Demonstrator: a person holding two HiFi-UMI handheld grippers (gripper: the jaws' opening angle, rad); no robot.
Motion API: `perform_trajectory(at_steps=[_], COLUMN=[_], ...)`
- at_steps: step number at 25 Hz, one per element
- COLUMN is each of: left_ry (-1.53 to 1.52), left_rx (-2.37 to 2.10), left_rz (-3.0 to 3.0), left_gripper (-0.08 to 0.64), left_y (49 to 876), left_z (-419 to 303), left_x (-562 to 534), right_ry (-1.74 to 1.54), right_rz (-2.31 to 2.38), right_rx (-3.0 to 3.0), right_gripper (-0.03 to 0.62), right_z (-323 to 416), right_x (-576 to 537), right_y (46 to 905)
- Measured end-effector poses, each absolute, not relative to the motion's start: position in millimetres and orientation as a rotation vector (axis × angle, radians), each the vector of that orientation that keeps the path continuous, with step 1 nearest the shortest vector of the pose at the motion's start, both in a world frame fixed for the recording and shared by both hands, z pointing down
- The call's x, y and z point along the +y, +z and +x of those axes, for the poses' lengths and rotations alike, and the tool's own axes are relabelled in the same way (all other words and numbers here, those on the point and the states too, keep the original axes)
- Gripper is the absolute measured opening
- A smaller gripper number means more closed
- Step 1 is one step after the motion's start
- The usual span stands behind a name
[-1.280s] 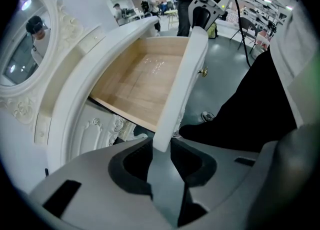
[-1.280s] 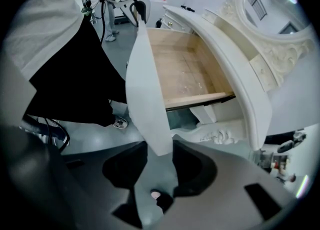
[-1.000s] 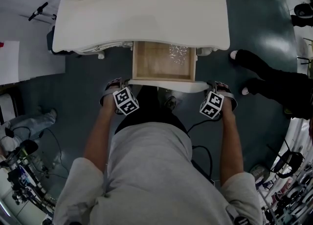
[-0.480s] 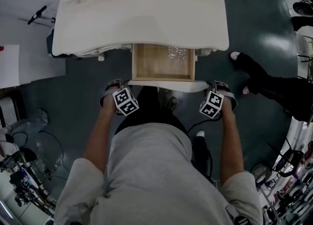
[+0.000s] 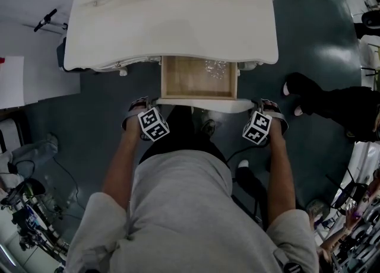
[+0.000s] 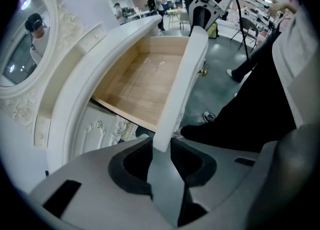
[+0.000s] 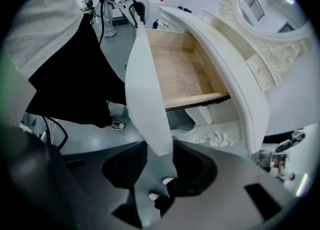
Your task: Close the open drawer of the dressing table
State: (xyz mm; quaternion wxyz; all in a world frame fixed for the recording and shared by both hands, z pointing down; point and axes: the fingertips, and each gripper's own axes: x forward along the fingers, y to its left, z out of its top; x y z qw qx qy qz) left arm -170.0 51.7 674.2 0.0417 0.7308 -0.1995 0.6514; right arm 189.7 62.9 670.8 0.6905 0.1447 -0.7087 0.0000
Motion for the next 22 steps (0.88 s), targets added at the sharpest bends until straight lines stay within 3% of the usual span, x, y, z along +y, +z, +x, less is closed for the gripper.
perform_trajectory(at_steps=[22], left_ry=[1.982], left_rx=[-0.61], left_rz=[2.233], left_gripper=[0.112], left_y=[674.3], left_z=[-169.2], left_x=[39.2], right_ry=[-0.009], right_rz=[0.326], right_rx=[-1.574], right_gripper=[0.164], right_z=[191.1], right_x=[49.4], right_y=[671.9])
